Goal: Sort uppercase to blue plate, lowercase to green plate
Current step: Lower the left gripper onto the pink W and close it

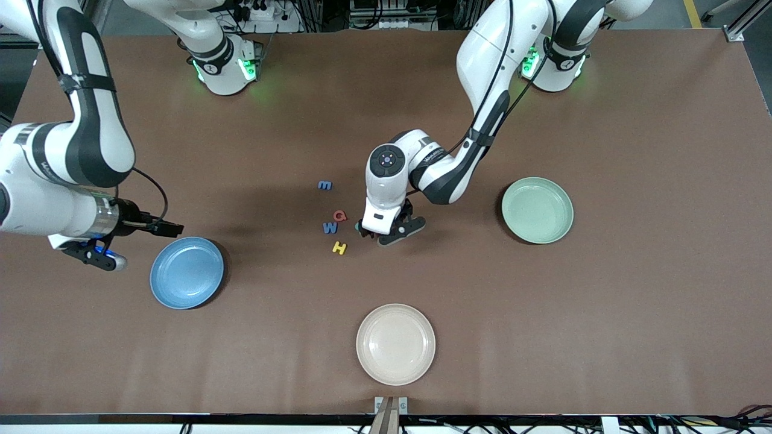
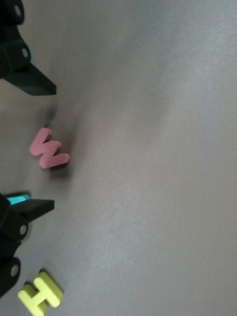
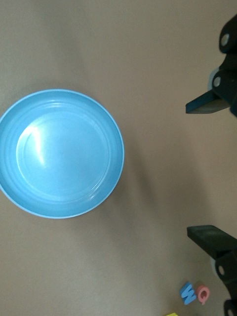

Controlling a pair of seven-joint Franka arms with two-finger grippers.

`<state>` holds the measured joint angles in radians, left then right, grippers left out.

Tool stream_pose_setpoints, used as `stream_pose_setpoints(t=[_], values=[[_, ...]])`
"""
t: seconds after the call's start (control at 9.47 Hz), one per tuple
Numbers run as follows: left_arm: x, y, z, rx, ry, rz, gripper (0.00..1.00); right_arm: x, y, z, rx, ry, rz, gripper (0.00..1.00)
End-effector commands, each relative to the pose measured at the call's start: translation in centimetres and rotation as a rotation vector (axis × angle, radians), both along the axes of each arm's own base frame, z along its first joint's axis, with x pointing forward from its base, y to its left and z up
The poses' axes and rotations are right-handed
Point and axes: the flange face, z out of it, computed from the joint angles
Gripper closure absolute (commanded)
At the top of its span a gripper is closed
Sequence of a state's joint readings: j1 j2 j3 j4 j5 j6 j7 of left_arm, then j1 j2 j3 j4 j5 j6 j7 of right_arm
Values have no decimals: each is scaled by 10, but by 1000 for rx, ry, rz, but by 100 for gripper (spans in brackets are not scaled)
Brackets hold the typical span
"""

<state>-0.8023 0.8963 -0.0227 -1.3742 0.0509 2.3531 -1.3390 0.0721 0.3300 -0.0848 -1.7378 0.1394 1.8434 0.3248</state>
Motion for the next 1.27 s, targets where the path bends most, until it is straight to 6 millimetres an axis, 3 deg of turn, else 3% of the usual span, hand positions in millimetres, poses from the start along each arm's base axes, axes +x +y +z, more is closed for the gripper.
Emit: stream_pose_setpoints(t=[0.0,0.32,0.53,0.84,1.06,1.16], values=[[8,-3,-11,-9,0,50,7,9,31,-14,-10,-6,-52,0],[12,-2,-19,-11,8,111,8,9,28,-25,-13,9,-57,0],[11,-2,-20,-42,45,152,13,8,26,-26,-13,16,-59,0],[-4,-13,-20,-26,66,134,13,7,26,-25,-12,25,-60,0],[-4,-10,-22,-3,81,133,26,7,26,-25,-12,25,-60,0],[-1,-7,-23,1,78,135,26,7,26,-25,-12,20,-60,0]])
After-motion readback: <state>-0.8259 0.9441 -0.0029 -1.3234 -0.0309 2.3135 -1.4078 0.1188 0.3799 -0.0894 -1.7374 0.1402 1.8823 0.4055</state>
